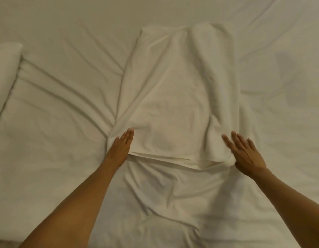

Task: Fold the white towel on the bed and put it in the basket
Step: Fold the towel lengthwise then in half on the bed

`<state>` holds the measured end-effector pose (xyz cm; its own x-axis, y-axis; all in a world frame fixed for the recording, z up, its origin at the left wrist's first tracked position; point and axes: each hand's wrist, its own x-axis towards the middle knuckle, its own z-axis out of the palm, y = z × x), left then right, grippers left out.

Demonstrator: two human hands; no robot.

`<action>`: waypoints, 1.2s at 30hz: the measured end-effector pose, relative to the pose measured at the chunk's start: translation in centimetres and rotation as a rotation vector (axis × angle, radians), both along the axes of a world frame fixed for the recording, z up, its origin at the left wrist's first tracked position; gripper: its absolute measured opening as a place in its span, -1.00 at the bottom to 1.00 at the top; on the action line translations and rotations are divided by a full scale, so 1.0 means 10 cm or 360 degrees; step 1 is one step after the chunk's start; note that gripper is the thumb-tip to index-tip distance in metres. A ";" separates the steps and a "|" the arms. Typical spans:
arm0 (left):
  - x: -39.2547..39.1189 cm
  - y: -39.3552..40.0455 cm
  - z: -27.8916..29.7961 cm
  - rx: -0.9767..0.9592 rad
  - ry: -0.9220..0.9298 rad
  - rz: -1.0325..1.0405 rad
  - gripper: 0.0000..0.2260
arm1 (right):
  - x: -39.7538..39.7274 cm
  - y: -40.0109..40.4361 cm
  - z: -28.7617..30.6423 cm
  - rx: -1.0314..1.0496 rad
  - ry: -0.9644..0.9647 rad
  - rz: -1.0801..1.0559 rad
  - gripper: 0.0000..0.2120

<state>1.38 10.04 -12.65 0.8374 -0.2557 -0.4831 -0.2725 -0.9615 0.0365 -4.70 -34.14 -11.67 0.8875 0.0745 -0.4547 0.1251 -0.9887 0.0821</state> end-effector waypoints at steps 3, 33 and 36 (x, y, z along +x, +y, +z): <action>-0.07 0.06 0.07 -0.0106 -0.0012 0.0009 -0.27 | -0.04 0.00 0.11 -0.0006 0.0022 -0.0045 -0.10; -2.20 0.24 0.20 -0.0185 0.0443 0.0344 -0.22 | -2.13 -0.07 0.22 -0.0153 0.0134 -0.0333 -0.27; -2.25 0.20 0.20 -0.0109 0.0474 0.0327 -0.26 | -2.18 -0.06 0.19 -0.0146 0.0147 -0.0326 -0.24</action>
